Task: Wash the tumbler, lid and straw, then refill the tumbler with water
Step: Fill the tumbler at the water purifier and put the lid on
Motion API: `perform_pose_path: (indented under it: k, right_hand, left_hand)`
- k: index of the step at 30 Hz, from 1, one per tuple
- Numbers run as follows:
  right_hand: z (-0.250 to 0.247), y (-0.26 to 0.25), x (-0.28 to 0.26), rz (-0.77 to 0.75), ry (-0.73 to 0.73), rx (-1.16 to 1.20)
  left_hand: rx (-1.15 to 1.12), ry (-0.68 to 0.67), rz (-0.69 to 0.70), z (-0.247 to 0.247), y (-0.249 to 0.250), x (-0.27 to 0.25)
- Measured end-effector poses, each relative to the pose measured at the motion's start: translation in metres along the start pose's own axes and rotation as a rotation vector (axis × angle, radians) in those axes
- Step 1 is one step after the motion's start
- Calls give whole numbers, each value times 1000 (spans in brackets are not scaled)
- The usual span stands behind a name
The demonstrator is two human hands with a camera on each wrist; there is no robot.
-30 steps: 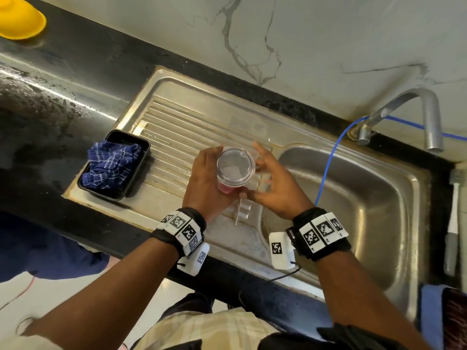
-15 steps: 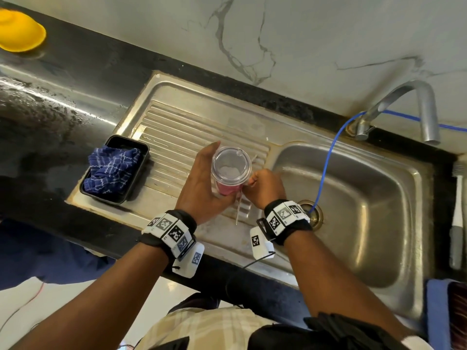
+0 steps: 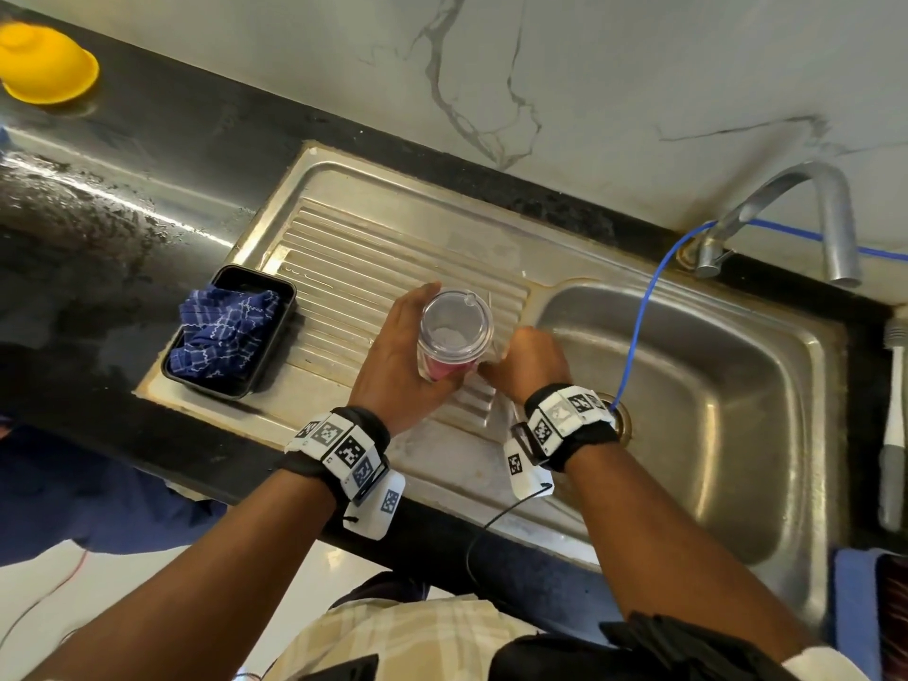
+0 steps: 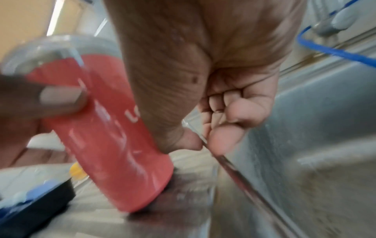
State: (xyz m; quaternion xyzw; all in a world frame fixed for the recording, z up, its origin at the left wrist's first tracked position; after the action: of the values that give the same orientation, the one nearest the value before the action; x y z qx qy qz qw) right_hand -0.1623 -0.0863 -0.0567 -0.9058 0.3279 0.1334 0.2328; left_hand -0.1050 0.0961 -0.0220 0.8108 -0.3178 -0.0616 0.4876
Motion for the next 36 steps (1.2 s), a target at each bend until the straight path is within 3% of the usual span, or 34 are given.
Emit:
perform_pose_path:
  k: [7,16,23,36]
  right_hand:
    - [-62,20,-7,-63,93,340]
    - [-155,-48,-55,-481,343,587]
    - [-151,-77,-77,-619,358,725]
    - [-121,-91,-91,-693,256,479]
  left_hand:
    - [-94,16,-65,1,-5,-1]
    - [-123,-12,-120,5,-10,7]
    - [-106,-17,-137,6,-15,7]
    - [-123,-55,-156,11,-22,10]
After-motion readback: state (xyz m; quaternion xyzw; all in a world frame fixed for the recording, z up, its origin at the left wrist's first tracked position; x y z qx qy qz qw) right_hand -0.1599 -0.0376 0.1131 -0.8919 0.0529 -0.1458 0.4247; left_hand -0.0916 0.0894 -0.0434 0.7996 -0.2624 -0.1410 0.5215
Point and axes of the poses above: each hand's wrist, its own x-axis towards the middle knuckle, its own z-axis out of the palm, y = z × x, the point moved 6 cm from there along x, towards the middle knuckle, and after that the axes turned 2 degrees about z, right-handed, at the moved point
